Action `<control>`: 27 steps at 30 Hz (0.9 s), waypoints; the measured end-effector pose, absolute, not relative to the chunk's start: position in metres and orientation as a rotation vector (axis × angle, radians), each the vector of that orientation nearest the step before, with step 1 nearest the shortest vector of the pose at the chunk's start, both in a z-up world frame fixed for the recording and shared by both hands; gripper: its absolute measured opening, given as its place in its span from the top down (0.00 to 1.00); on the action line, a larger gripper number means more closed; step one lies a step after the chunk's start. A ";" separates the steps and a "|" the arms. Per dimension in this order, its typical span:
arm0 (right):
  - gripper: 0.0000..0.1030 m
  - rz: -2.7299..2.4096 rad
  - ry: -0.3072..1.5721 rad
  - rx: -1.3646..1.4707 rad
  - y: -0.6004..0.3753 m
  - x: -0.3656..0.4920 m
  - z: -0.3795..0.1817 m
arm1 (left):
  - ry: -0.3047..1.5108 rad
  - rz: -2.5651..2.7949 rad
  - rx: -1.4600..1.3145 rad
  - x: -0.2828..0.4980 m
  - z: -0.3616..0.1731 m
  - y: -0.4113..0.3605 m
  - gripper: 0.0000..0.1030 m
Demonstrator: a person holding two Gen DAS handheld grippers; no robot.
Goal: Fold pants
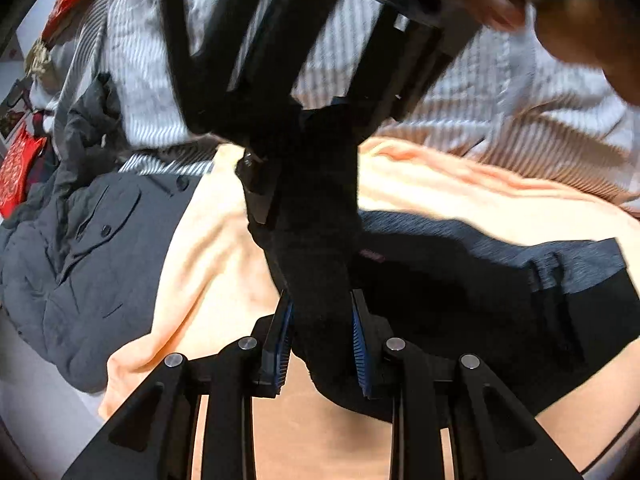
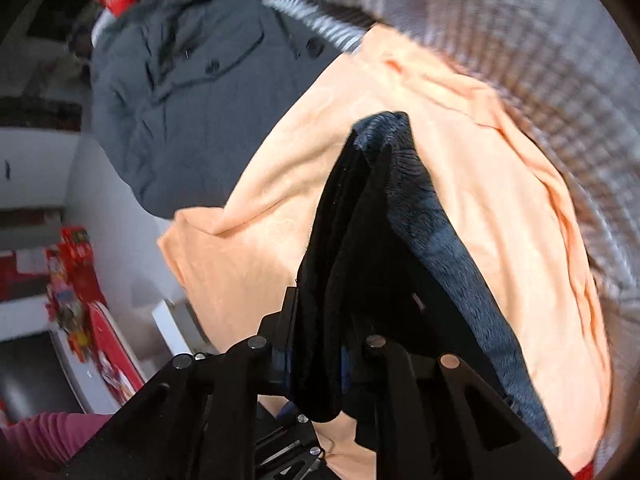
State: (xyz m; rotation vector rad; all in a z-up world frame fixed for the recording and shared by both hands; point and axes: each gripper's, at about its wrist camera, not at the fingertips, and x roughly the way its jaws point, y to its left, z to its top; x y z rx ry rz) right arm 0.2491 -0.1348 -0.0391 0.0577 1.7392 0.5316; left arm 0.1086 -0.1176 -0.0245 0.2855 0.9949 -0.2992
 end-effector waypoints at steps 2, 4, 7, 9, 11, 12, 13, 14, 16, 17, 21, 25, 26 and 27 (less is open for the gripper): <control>0.83 0.528 1.703 0.118 -0.156 0.243 -0.025 | 0.984 -0.331 0.271 0.104 -0.015 -0.127 0.73; 0.83 0.521 1.670 0.171 -0.177 0.233 -0.013 | 0.975 -0.366 0.261 0.098 -0.005 -0.138 0.73; 0.83 0.502 1.625 0.252 -0.208 0.218 0.005 | 0.967 -0.411 0.258 0.089 0.007 -0.158 0.73; 0.83 0.483 1.591 0.307 -0.233 0.204 0.016 | 0.962 -0.437 0.262 0.082 0.013 -0.170 0.73; 0.83 0.467 1.555 0.347 -0.253 0.188 0.024 | 0.954 -0.472 0.271 0.074 0.020 -0.185 0.73; 0.83 0.462 1.538 0.367 -0.263 0.181 0.028 | 0.947 -0.491 0.277 0.070 0.023 -0.192 0.73; 0.83 0.457 1.513 0.393 -0.276 0.171 0.032 | 0.940 -0.511 0.287 0.065 0.026 -0.202 0.73; 0.83 0.451 1.495 0.411 -0.284 0.164 0.035 | 0.934 -0.526 0.297 0.061 0.029 -0.209 0.73; 0.83 0.432 1.454 0.454 -0.309 0.146 0.041 | 0.921 -0.563 0.323 0.049 0.033 -0.228 0.73; 0.83 0.421 1.435 0.481 -0.322 0.137 0.043 | 0.917 -0.578 0.331 0.044 0.034 -0.235 0.73; 0.83 0.381 1.376 0.558 -0.368 0.102 0.054 | 0.916 -0.656 0.365 0.022 0.040 -0.272 0.73; 0.83 0.321 1.339 0.627 -0.414 0.062 0.055 | 0.925 -0.740 0.409 -0.005 0.040 -0.311 0.73; 0.83 0.307 1.329 0.644 -0.425 0.052 0.055 | 0.925 -0.755 0.421 -0.011 0.039 -0.319 0.73; 0.83 0.287 1.314 0.671 -0.440 0.038 0.054 | 0.926 -0.780 0.437 -0.020 0.037 -0.331 0.73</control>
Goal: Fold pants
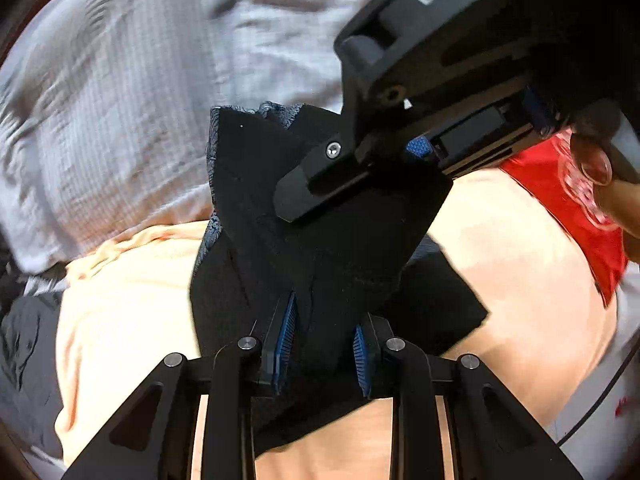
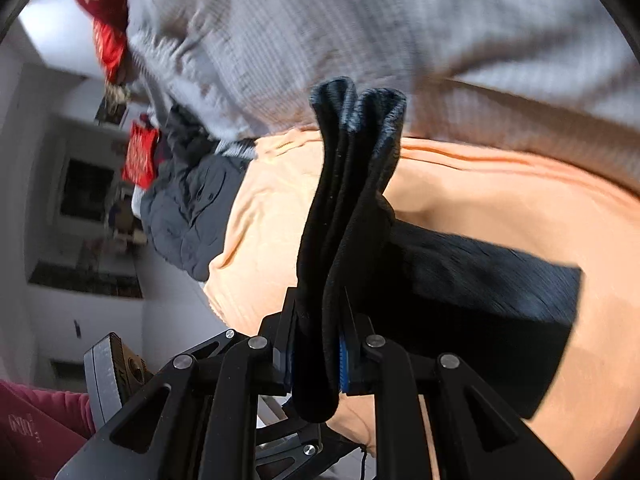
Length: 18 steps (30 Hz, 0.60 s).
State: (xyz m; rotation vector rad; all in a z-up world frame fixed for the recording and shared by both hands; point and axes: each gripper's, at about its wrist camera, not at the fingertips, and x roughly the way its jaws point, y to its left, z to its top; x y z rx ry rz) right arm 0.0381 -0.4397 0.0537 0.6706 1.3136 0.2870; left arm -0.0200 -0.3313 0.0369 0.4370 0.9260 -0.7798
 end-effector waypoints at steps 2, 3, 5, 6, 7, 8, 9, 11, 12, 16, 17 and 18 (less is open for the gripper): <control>0.83 0.260 1.291 0.713 -0.459 0.017 0.052 | 0.927 -0.813 0.458 -0.032 0.033 -0.348 0.73; 0.83 0.239 1.275 0.742 -0.473 0.003 0.049 | 0.928 -0.832 0.471 -0.039 0.031 -0.357 0.73; 0.83 0.205 1.256 0.779 -0.494 -0.018 0.045 | 0.925 -0.895 0.471 -0.053 0.022 -0.378 0.73; 0.83 0.190 1.253 0.792 -0.504 -0.027 0.041 | 0.928 -0.906 0.484 -0.058 0.018 -0.384 0.73; 0.83 0.170 1.250 0.805 -0.515 -0.040 0.036 | 0.936 -0.920 0.513 -0.066 0.010 -0.394 0.73; 0.83 0.153 1.252 0.816 -0.524 -0.049 0.029 | 0.947 -0.929 0.544 -0.073 0.000 -0.403 0.73; 0.83 0.134 1.257 0.834 -0.532 -0.058 0.020 | 0.957 -0.935 0.573 -0.077 -0.008 -0.411 0.73; 0.83 0.102 1.271 0.877 -0.547 -0.076 -0.004 | 0.977 -0.941 0.622 -0.085 -0.026 -0.421 0.73; 0.83 0.094 1.276 0.893 -0.551 -0.081 -0.013 | 0.983 -0.940 0.637 -0.088 -0.032 -0.422 0.73; 0.83 0.076 1.278 0.990 -0.568 -0.106 -0.056 | 0.972 -0.934 0.735 -0.101 -0.051 -0.428 0.72; 0.83 0.074 1.273 1.016 -0.571 -0.110 -0.063 | 0.961 -0.934 0.759 -0.104 -0.052 -0.429 0.67; 0.82 0.067 1.267 1.043 -0.573 -0.115 -0.069 | 0.959 -0.941 0.771 -0.106 -0.052 -0.429 0.66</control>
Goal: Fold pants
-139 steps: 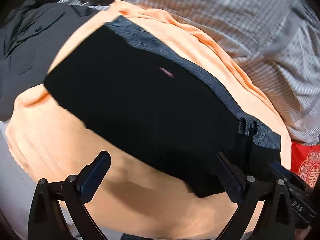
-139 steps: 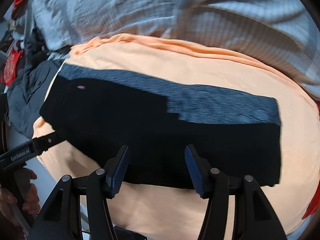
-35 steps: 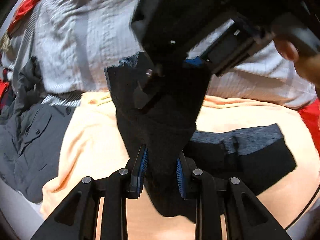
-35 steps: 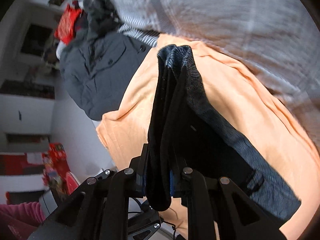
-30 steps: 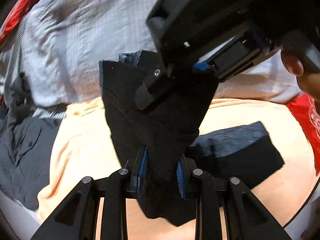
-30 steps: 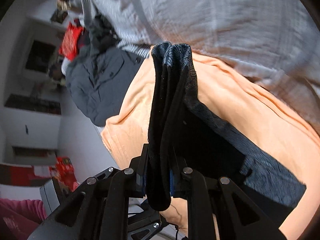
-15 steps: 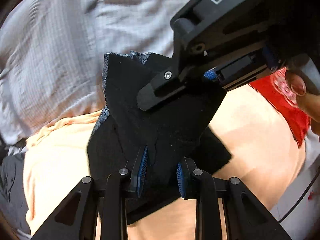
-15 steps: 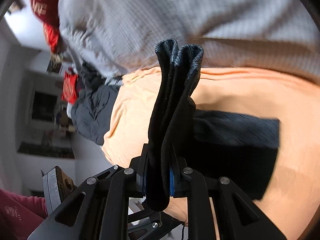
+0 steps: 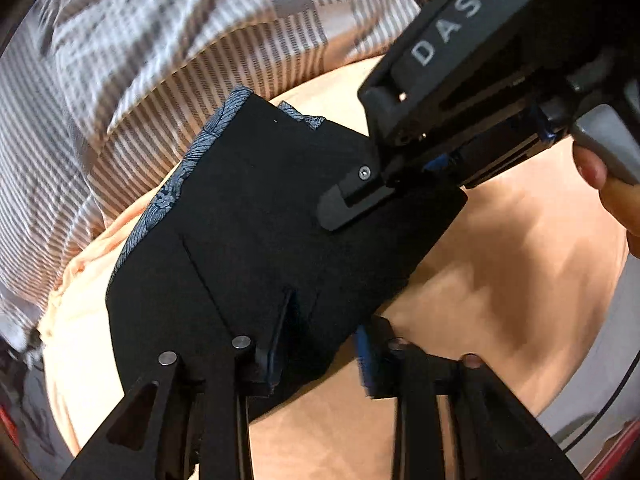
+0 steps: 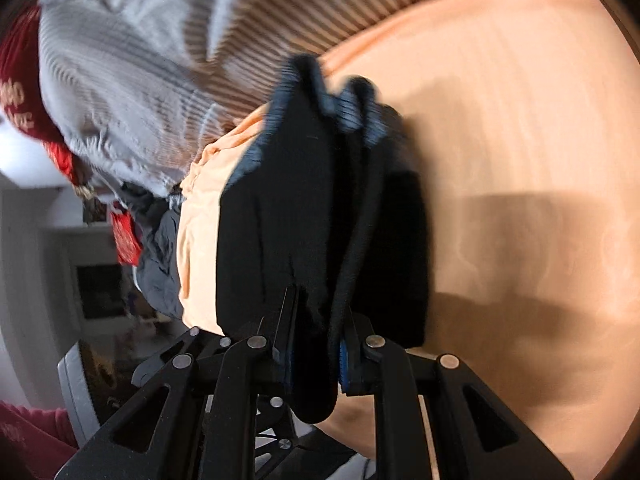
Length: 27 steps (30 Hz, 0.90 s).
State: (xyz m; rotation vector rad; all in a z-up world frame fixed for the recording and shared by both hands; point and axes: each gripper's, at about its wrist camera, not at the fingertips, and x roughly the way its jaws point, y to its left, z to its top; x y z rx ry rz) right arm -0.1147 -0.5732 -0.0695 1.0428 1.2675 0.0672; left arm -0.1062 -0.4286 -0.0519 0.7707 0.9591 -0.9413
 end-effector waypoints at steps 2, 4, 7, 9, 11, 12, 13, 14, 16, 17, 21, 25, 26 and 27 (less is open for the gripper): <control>0.73 0.053 1.261 1.087 -0.576 -0.123 -0.078 | 0.970 -0.952 0.775 -0.108 -0.050 -0.429 0.54; 0.66 0.029 1.266 1.104 -0.579 -0.129 -0.081 | 0.995 -0.960 0.739 -0.106 -0.042 -0.422 0.47; 0.47 -0.030 1.314 1.022 -0.581 -0.130 -0.070 | 1.025 -0.949 0.681 -0.098 -0.029 -0.406 0.47; 0.47 -0.074 1.323 0.926 -0.581 -0.127 -0.056 | 1.026 -0.918 0.640 -0.087 -0.020 -0.394 0.47; 0.47 -0.115 1.302 0.816 -0.581 -0.120 -0.038 | 1.029 -0.873 0.599 -0.074 -0.014 -0.386 0.47; 0.47 -0.120 1.277 0.774 -0.582 -0.113 -0.028 | 1.037 -0.840 0.575 -0.065 -0.012 -0.381 0.47; 0.47 -0.121 1.262 0.755 -0.583 -0.108 -0.023 | 1.052 -0.797 0.547 -0.051 -0.013 -0.377 0.47; 0.47 -0.126 1.254 0.731 -0.582 -0.098 -0.018 | 1.069 -0.766 0.526 -0.039 -0.015 -0.374 0.47; 0.47 -0.147 1.264 0.687 -0.581 -0.077 -0.018 | 1.138 -0.681 0.464 -0.011 -0.024 -0.365 0.47; 0.48 -0.161 1.279 0.661 -0.579 -0.063 -0.021 | 1.170 -0.649 0.429 0.001 -0.027 -0.361 0.47; 0.54 -0.167 1.287 0.615 -0.576 -0.026 -0.031 | 1.242 -0.563 0.317 0.040 -0.041 -0.345 0.47; 0.61 -0.157 1.291 0.566 -0.573 0.004 -0.035 | 1.314 -0.516 0.288 0.059 -0.065 -0.336 0.47; 0.68 -0.147 1.299 0.568 -0.573 0.010 -0.038 | 1.333 -0.508 0.281 0.064 -0.071 -0.335 0.47; 0.72 -0.139 1.318 0.566 -0.572 0.015 -0.042 | 1.338 -0.496 0.282 0.065 -0.075 -0.333 0.47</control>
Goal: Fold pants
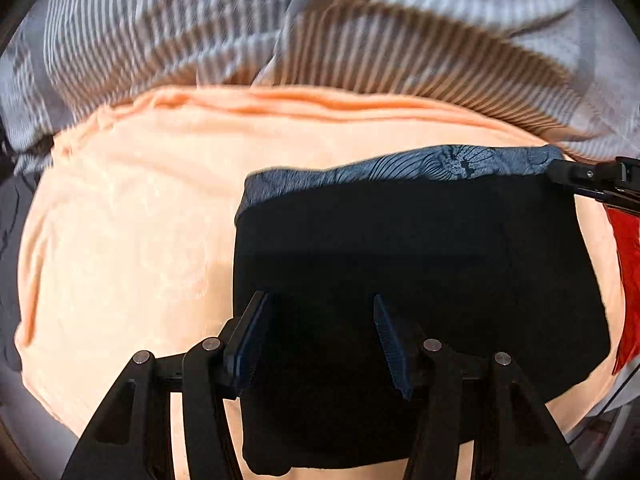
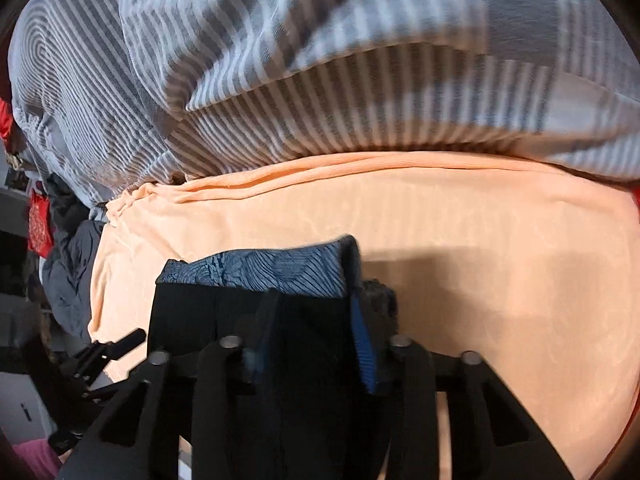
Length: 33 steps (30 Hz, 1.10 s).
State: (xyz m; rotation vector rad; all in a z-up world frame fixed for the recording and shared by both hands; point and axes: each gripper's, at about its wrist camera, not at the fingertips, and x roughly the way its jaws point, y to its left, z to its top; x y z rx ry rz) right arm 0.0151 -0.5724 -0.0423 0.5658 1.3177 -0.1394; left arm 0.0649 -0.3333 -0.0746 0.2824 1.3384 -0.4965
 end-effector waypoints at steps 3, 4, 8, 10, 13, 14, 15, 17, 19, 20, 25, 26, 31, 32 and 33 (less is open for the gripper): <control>0.92 -0.125 1.333 0.600 -0.574 0.014 -0.044 | 1.328 -0.493 0.297 0.063 -0.074 -0.334 0.47; 0.94 -0.111 1.320 0.630 -0.575 0.012 -0.041 | 1.329 -0.498 0.296 0.063 -0.074 -0.334 0.47; 0.95 -0.117 1.318 0.631 -0.576 -0.005 -0.029 | 1.331 -0.521 0.314 0.060 -0.072 -0.336 0.47; 0.95 -0.137 1.333 0.611 -0.577 -0.012 -0.030 | 1.340 -0.543 0.315 0.055 -0.071 -0.339 0.47; 0.95 -0.171 1.360 0.589 -0.578 -0.015 -0.042 | 1.343 -0.585 0.323 0.047 -0.075 -0.345 0.29; 0.95 -0.184 1.370 0.591 -0.580 -0.015 -0.048 | 1.348 -0.600 0.328 0.043 -0.077 -0.348 0.29; 0.95 -0.200 1.380 0.600 -0.581 -0.014 -0.054 | 1.346 -0.598 0.340 0.041 -0.078 -0.349 0.29; 0.93 -0.219 1.386 0.630 -0.584 -0.015 -0.058 | 1.341 -0.584 0.349 0.040 -0.081 -0.352 0.29; 0.91 -0.237 1.369 0.657 -0.585 -0.017 -0.053 | 1.357 -0.581 0.323 0.044 -0.083 -0.350 0.29; 0.90 -0.242 1.363 0.662 -0.585 -0.019 -0.050 | 1.363 -0.581 0.314 0.046 -0.084 -0.349 0.29; 0.90 -0.278 1.370 0.659 -0.579 -0.042 -0.029 | 1.372 -0.587 0.309 0.049 -0.086 -0.349 0.29; 0.90 -0.278 1.370 0.656 -0.576 -0.047 -0.025 | 1.370 -0.586 0.310 0.049 -0.086 -0.349 0.29; 0.67 -0.300 1.367 0.609 -0.555 -0.064 -0.012 | 1.361 -0.581 0.310 0.048 -0.086 -0.347 0.28; 0.62 -0.312 1.359 0.590 -0.551 -0.065 -0.009 | 1.361 -0.581 0.310 0.048 -0.086 -0.347 0.28; 0.61 -0.318 1.349 0.571 -0.546 -0.066 -0.006 | 1.362 -0.581 0.309 0.048 -0.086 -0.347 0.28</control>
